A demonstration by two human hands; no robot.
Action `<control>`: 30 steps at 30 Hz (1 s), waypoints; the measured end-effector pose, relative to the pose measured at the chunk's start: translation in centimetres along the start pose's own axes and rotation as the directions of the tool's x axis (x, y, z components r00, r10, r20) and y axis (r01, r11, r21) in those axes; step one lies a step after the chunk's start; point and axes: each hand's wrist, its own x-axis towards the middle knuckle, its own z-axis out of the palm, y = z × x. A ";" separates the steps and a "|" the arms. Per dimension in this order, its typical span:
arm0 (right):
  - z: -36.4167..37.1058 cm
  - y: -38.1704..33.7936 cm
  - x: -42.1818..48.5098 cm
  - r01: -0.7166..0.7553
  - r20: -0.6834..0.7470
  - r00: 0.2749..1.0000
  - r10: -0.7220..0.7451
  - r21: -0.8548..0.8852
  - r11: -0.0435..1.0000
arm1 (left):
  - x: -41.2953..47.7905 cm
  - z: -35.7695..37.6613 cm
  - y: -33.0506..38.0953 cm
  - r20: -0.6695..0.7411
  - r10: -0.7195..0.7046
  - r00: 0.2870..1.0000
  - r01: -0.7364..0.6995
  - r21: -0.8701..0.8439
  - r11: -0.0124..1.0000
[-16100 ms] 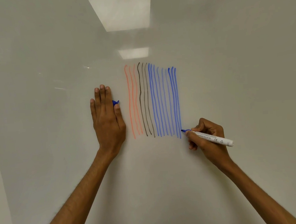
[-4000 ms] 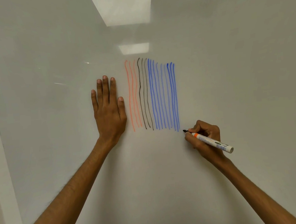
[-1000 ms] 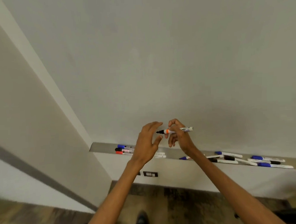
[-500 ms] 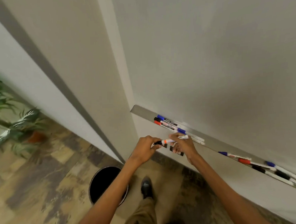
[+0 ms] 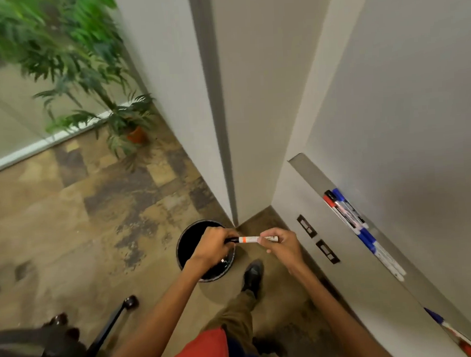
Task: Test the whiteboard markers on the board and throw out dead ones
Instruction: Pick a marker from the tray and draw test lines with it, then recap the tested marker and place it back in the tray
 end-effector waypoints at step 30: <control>-0.7 0.2 1.0 0.105 0.113 0.990 -0.082 -0.220 0.970 | 2.2 2.5 3.6 -0.131 -0.085 0.988 0.077 -0.071 0.995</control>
